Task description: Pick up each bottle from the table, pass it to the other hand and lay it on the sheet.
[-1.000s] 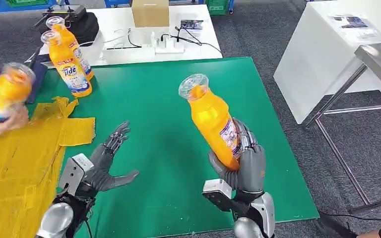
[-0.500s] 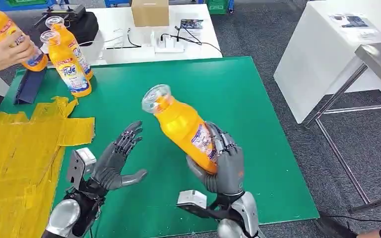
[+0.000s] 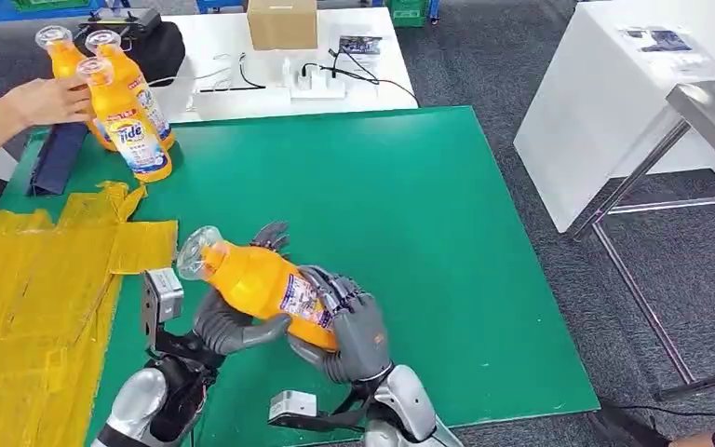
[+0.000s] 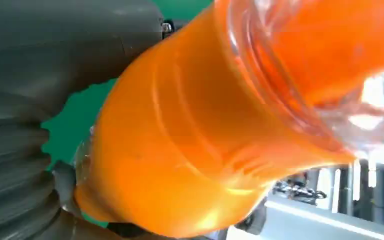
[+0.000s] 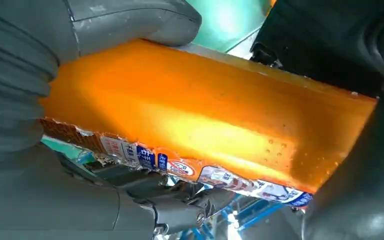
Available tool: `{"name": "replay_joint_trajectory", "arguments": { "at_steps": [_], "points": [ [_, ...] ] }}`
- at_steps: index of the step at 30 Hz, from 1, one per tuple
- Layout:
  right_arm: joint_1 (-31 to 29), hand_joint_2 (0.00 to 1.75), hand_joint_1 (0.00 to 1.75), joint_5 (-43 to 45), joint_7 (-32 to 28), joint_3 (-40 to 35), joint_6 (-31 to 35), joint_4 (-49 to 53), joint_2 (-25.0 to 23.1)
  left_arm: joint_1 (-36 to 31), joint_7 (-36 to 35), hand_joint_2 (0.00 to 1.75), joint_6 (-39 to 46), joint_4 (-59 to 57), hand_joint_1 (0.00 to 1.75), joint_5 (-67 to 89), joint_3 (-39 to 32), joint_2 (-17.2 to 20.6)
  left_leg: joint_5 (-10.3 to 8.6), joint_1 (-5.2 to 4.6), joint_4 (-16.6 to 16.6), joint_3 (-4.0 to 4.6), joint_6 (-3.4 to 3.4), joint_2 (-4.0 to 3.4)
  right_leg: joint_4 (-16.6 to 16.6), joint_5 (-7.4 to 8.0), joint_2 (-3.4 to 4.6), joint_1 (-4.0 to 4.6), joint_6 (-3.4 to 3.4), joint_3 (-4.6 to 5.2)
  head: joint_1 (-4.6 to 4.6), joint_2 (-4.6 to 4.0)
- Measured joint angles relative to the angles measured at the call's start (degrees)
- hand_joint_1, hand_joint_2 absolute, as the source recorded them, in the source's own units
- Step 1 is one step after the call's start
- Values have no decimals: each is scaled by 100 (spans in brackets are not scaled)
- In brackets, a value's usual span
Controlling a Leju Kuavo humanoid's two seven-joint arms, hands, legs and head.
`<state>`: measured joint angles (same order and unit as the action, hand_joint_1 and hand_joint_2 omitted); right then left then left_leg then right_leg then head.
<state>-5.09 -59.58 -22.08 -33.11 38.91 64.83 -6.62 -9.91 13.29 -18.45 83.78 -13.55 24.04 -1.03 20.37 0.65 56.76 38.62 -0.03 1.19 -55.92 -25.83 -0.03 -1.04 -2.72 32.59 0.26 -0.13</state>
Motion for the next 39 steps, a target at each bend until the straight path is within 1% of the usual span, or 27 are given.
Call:
{"name": "replay_joint_trajectory", "arguments": {
  "at_steps": [5, 6, 7, 13, 14, 22, 24, 25, 26, 30, 31, 32, 36, 39],
  "points": [
    [-6, 175, 175, -6, -11, 0, 0, -144, -24, 30, -2, 175, -4, -118, 0, -70, 35, -4, 0, 0, 0, -1, 0, -1, -1, 0, 1, 0, 0, 0, 0, 0],
    [-6, 175, 175, -9, -15, 0, 2, -166, -35, 55, 0, 175, -9, -123, 40, -129, 46, -13, 0, 0, 0, -1, 0, -2, -1, 0, 1, 1, 0, 0, 0, 0],
    [0, 175, 175, -41, -17, 0, 2, -183, -44, 87, 7, 175, -13, -123, 175, -164, 46, -20, 0, 0, 0, -1, 0, -1, -1, 0, 1, 1, 0, -1, 0, 0],
    [235, 175, 175, -365, 24, 7, 4, -223, -203, 598, 223, 175, -35, 30, 175, -273, 9, -20, 6, 1, 0, 1, -5, 2, 0, -7, -1, 0, 4, 8, -2, 0],
    [268, 175, 175, -363, -9, 26, 4, -223, -216, 636, 232, 175, -39, 37, 175, -301, 2, -24, 8, 1, 0, 1, -5, 2, 0, -8, -1, 1, 5, 33, -2, 0],
    [337, 175, 175, -317, -243, 170, 4, -223, -317, 667, 275, 175, -114, 13, 175, -586, -109, -159, 11, 1, -1, -2, -8, 0, 0, -9, 0, 0, 6, 28, 0, 0],
    [339, 175, 175, -358, -269, 197, 5, -221, -337, 682, 286, 175, -129, 6, 175, -632, -142, -197, 10, 1, 0, -1, -8, 0, 0, -7, 0, 0, 6, 1, 0, 0],
    [344, 175, 164, -385, -297, 216, 7, -221, -350, 690, 297, 175, -136, 6, 175, -643, -148, -205, 9, 1, 0, -1, -7, -1, -1, -7, 1, 0, 6, 0, 0, 0],
    [352, 175, 138, -389, -348, 241, 7, -214, -363, 698, 299, 175, -140, 6, 175, -651, -153, -210, 9, 1, 0, -1, -7, -1, -1, -7, 1, 1, 6, 0, 0, 0],
    [391, 175, 138, 94, -542, 286, 5, -177, -380, 754, 297, 175, -118, 6, 175, -629, -175, -243, 10, 1, 0, -1, -7, -1, -1, -7, 1, 1, 6, 0, 0, 0],
    [400, 175, 77, 158, -553, 286, 4, -159, -380, 761, 297, 175, -116, 6, 175, -630, -177, -247, 10, 1, 0, -1, -7, -1, -1, -7, 1, 1, 6, 1, 0, 0],
    [404, 175, 0, 193, -553, 286, 5, -144, -380, 762, 297, 175, -114, 6, 175, -629, -181, -253, 11, 1, 0, -1, -8, -1, 0, -8, 0, 2, 7, 1, 0, 0],
    [410, 175, 0, 263, -557, 286, 4, -120, -380, 765, 297, 175, -109, 6, 175, -623, -203, -277, 11, 1, -1, -2, -8, -1, -1, -8, 0, 3, 7, 0, 0, 0],
    [423, 175, 0, 628, -595, 260, 4, -65, -378, 772, 418, 175, 141, 6, 175, -325, -207, -282, 10, 1, -1, -2, -8, -1, -1, -8, 0, 3, 7, 0, 0, 0]
  ]
}}
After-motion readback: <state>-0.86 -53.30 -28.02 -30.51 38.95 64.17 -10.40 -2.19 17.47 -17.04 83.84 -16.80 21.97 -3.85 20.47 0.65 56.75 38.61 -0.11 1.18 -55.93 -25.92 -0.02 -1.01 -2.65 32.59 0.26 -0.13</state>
